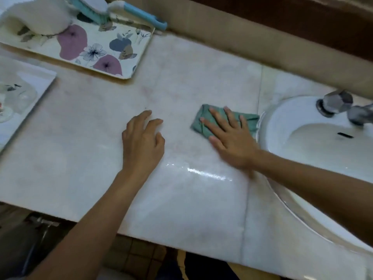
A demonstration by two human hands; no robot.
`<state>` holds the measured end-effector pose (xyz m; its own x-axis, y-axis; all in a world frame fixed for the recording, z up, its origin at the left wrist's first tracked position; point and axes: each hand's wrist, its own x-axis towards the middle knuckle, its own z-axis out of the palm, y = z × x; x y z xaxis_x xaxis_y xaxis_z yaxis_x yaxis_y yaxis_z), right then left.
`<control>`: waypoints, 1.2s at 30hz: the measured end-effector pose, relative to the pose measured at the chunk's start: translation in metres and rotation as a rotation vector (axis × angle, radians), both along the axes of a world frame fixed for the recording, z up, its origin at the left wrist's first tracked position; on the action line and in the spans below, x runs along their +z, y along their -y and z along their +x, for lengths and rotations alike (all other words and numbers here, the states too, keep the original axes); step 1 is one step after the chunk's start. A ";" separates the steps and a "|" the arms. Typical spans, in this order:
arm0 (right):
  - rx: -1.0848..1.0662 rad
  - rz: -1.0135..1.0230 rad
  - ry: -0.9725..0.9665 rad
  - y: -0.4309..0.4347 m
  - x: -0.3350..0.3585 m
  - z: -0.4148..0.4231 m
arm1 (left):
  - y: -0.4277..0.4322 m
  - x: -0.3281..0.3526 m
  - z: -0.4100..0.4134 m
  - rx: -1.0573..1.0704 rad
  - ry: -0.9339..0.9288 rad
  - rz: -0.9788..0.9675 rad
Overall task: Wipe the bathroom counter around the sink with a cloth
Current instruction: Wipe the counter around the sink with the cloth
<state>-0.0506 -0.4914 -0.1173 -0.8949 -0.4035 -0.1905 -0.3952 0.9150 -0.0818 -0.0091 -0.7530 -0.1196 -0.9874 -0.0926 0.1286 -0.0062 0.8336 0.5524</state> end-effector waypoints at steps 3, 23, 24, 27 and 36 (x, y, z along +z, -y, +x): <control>-0.067 -0.033 -0.005 0.002 0.000 -0.076 | -0.004 -0.005 -0.002 0.019 -0.004 -0.094; -0.144 -0.027 0.000 -0.015 0.003 0.161 | -0.014 0.002 -0.004 0.062 -0.039 -0.191; -0.109 -0.026 -0.003 -0.026 0.005 0.166 | -0.015 0.002 -0.004 0.066 -0.031 -0.189; -0.082 -0.057 0.023 -0.031 0.006 0.147 | -0.016 0.003 -0.004 0.072 -0.037 -0.214; -0.408 -0.097 0.013 -0.014 -0.001 -0.126 | -0.016 0.005 -0.004 0.060 -0.016 -0.225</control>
<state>-0.1766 -0.4773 -0.1179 -0.9829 -0.0334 -0.1812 -0.0006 0.9840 -0.1780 -0.0126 -0.7368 -0.1143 -0.9785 -0.1187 0.1687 -0.0524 0.9340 0.3533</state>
